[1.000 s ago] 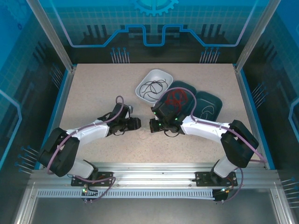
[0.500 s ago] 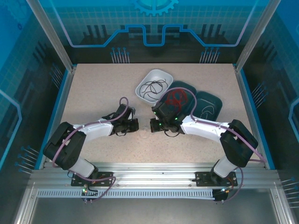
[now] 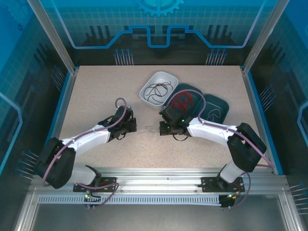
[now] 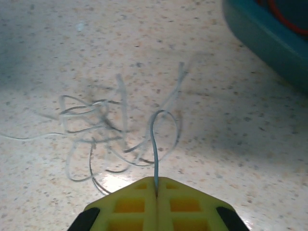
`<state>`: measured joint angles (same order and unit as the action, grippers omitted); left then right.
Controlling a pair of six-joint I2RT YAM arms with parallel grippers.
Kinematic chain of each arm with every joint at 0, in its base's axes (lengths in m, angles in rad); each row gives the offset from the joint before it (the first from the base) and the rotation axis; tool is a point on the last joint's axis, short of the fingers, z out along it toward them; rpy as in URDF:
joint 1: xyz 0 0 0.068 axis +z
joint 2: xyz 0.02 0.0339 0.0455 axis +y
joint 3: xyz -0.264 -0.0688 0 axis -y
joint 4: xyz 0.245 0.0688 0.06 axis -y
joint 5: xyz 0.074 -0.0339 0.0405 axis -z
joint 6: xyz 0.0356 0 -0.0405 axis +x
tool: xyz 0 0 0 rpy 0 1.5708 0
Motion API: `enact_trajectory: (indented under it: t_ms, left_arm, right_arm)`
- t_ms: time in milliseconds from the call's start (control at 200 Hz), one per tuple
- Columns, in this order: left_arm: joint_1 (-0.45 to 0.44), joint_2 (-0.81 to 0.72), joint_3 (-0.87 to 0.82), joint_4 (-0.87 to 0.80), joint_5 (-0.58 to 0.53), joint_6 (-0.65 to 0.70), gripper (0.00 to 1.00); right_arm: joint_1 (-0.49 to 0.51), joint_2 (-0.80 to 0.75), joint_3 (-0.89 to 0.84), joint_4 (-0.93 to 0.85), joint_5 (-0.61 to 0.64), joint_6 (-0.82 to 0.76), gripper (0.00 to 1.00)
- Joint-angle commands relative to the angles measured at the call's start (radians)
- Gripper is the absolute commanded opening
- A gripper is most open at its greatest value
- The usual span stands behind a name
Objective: Untangle the cables
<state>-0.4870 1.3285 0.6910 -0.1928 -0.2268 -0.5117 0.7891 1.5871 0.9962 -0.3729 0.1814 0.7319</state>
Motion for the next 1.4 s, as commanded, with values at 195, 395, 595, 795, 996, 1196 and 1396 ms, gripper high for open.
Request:
enact_trajectory:
  t_ms: [195,395,595,795,996,1196,1396]
  left_arm:
    - [0.12,-0.169,-0.04,-0.162,-0.231,0.064,0.0]
    - [0.227,-0.305,-0.116,-0.156,-0.223,-0.037,0.0]
    - [0.269,-0.364,-0.148,-0.156,-0.203,-0.064,0.0]
    - [0.29,-0.36,-0.15,-0.168,-0.198,-0.092,0.0]
    - [0.299,-0.352,-0.15,-0.166,-0.187,-0.096,0.0]
    - [0.323,-0.347,-0.148,-0.179,-0.191,-0.111,0.0]
    - [0.382,-0.329,-0.162,-0.185,-0.181,-0.148,0.0]
  right_arm:
    - [-0.022,-0.095,-0.001,-0.157,0.154,0.037,0.0]
    - [-0.025,-0.156,0.007,-0.265,0.273,0.043,0.0]
    - [-0.045,-0.248,-0.006,-0.34,0.352,0.041,0.0]
    - [-0.085,-0.343,-0.058,-0.355,0.359,0.05,0.0]
    - [-0.099,-0.422,-0.097,-0.343,0.343,0.044,0.0]
    - [-0.123,-0.486,-0.086,-0.433,0.422,0.045,0.0]
    - [-0.186,-0.576,-0.111,-0.482,0.437,0.05,0.0]
